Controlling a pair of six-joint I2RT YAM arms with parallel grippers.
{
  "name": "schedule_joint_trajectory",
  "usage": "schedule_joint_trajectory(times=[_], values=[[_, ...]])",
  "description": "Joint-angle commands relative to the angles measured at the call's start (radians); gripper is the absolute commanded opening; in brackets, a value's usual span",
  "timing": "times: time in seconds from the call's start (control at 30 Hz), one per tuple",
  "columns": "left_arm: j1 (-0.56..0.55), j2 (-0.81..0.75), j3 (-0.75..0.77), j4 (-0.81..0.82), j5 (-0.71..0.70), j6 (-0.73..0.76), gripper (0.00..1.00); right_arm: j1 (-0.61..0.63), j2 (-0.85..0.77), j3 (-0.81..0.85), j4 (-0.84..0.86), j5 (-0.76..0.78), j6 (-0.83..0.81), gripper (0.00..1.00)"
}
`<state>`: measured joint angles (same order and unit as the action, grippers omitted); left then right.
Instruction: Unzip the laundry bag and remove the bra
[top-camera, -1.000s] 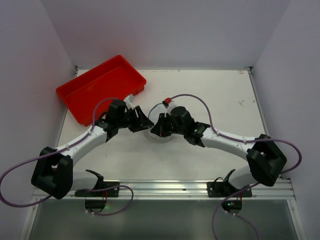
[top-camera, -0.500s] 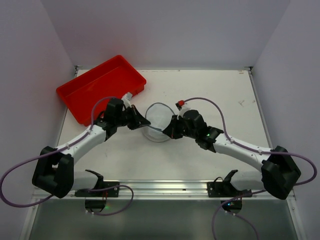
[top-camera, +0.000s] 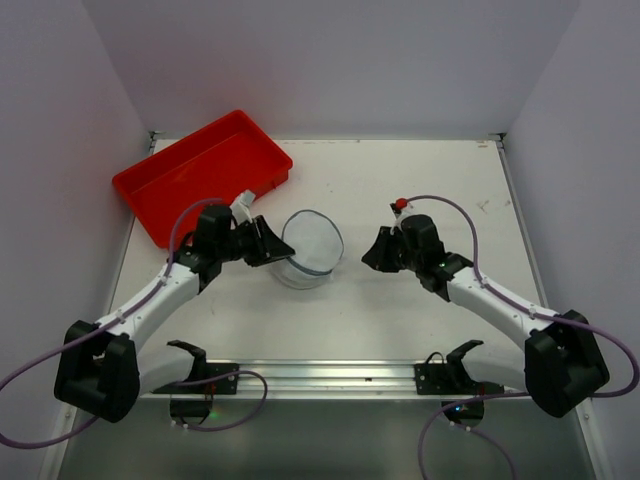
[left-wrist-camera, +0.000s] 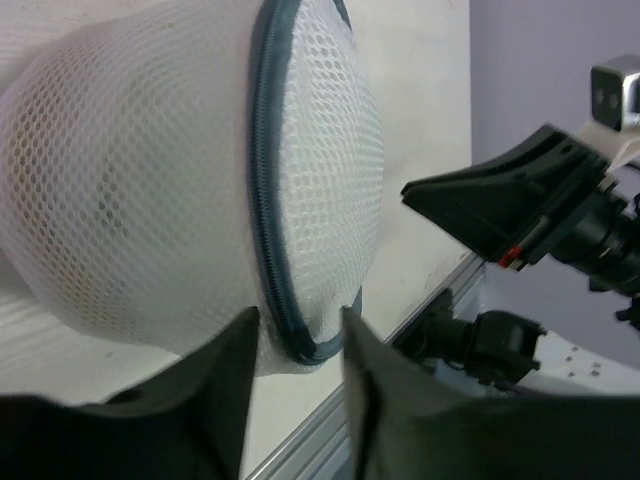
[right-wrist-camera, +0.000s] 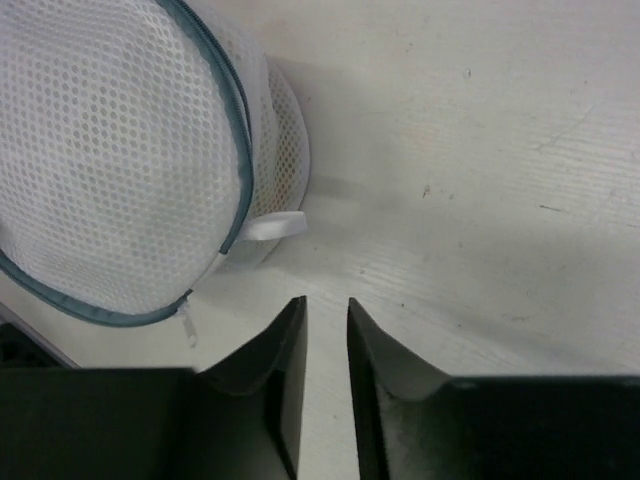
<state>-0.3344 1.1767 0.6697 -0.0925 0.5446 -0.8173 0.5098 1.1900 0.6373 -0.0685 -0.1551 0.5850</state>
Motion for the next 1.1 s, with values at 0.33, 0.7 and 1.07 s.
schedule_joint_trajectory(times=[0.33,0.7,1.07], values=[[0.009,-0.163,0.122,-0.271,-0.299,0.106,1.00,0.190,-0.044,0.188,-0.044,0.132,-0.087,0.81],[0.006,-0.022,0.191,-0.193,-0.226,0.136,0.86,0.225,0.029,0.210,-0.010,0.200,-0.017,0.88],[-0.084,0.031,0.254,-0.147,-0.230,0.079,0.75,0.230,0.045,0.180,0.016,0.212,-0.001,0.88]])
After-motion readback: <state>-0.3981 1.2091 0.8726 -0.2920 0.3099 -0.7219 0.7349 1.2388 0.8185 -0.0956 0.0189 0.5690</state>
